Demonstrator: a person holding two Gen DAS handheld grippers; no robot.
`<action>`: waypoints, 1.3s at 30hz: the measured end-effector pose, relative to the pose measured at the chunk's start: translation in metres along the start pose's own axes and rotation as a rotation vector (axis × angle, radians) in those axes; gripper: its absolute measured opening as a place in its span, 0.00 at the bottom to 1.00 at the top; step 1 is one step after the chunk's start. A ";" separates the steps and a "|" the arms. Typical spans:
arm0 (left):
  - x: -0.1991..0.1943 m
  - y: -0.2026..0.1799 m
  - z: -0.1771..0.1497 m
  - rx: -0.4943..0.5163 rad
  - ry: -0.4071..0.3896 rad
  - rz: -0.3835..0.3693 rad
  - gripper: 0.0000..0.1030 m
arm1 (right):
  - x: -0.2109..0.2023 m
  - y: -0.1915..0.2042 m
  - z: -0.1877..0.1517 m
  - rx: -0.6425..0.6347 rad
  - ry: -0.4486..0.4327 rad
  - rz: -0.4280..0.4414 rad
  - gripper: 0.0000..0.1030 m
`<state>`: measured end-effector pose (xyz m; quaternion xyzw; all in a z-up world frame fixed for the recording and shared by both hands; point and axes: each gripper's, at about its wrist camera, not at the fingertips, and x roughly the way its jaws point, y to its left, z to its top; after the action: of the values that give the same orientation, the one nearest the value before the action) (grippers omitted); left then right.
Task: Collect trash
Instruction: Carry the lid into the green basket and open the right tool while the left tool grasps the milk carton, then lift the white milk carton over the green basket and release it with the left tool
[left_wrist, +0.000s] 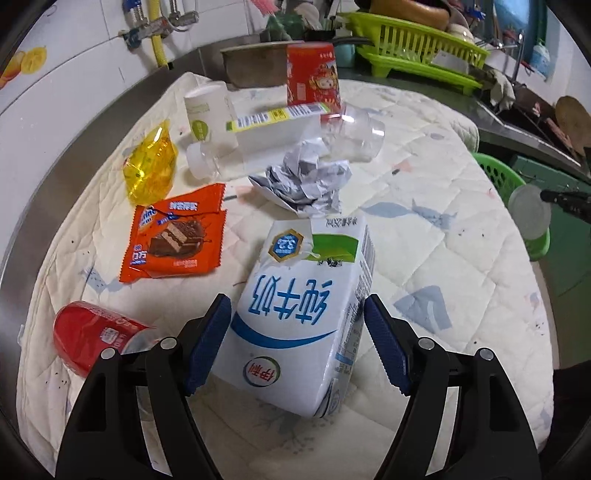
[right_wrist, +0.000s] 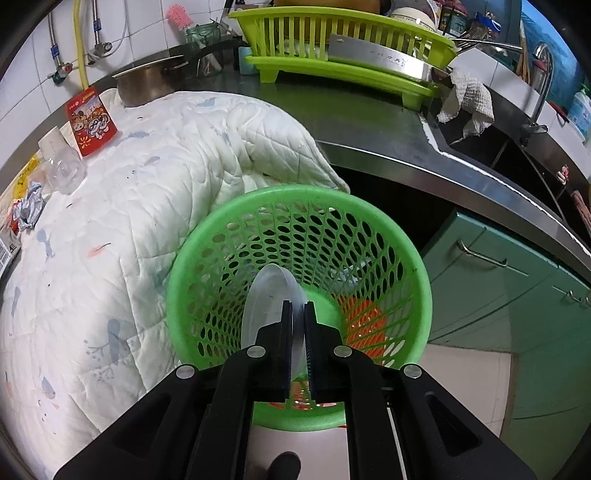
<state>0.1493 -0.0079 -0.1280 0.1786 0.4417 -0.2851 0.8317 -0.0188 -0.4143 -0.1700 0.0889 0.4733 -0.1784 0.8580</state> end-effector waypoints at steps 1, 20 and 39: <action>0.000 0.000 0.000 -0.003 0.001 -0.009 0.75 | 0.001 0.000 0.000 -0.001 0.001 -0.001 0.06; 0.013 -0.010 -0.004 0.023 0.031 -0.023 0.67 | -0.003 -0.001 0.005 0.010 -0.020 0.010 0.15; -0.029 -0.153 0.071 0.118 -0.138 -0.197 0.63 | -0.049 -0.034 0.003 0.094 -0.141 -0.006 0.33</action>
<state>0.0844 -0.1564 -0.0721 0.1631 0.3815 -0.4027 0.8159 -0.0540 -0.4355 -0.1261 0.1150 0.4032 -0.2087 0.8835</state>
